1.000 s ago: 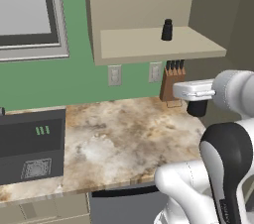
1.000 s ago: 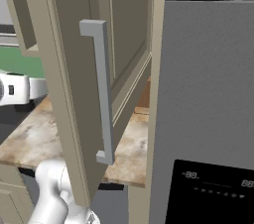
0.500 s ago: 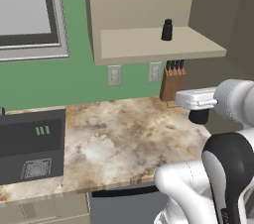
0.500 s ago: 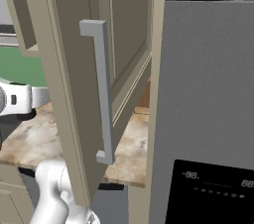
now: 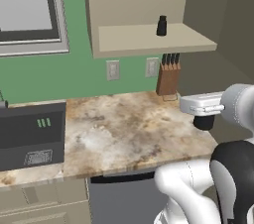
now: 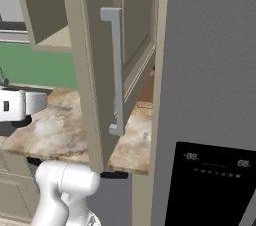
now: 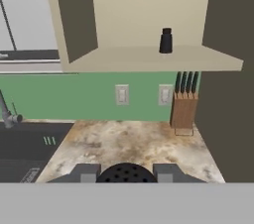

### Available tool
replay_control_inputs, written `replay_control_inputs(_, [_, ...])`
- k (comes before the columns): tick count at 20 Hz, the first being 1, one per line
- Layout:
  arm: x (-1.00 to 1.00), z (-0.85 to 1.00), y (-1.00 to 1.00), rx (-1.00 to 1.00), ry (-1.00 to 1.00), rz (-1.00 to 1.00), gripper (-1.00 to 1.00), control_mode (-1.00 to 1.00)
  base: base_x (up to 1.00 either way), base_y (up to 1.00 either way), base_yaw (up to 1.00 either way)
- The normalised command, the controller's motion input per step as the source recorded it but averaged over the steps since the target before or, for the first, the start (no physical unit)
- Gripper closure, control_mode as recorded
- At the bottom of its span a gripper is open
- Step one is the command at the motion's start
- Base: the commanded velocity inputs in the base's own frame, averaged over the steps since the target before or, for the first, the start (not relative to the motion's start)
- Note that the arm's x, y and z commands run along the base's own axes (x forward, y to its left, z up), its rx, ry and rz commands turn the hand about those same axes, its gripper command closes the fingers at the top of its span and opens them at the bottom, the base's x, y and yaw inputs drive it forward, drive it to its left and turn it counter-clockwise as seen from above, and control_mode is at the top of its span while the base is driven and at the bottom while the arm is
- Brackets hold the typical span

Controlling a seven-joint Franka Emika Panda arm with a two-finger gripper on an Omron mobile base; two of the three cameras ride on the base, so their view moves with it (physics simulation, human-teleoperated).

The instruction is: Move the shaker and shaker from the cabinet to the dining counter.

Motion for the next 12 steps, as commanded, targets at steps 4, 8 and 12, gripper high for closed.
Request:
replay_control_inputs(4, [0.00, 0.00, 0.00, 0.00, 0.00, 0.00, 1.00, 1.00, -0.39, 0.00, 0.00])
replay_control_inputs(8, [0.00, 0.00, 0.00, 0.00, 0.00, 0.00, 1.00, 1.00, -0.28, 0.00, 0.00])
replay_control_inputs(12, [0.00, 0.00, 0.00, 0.00, 0.00, 0.00, 1.00, 1.00, -0.26, 0.00, 0.00])
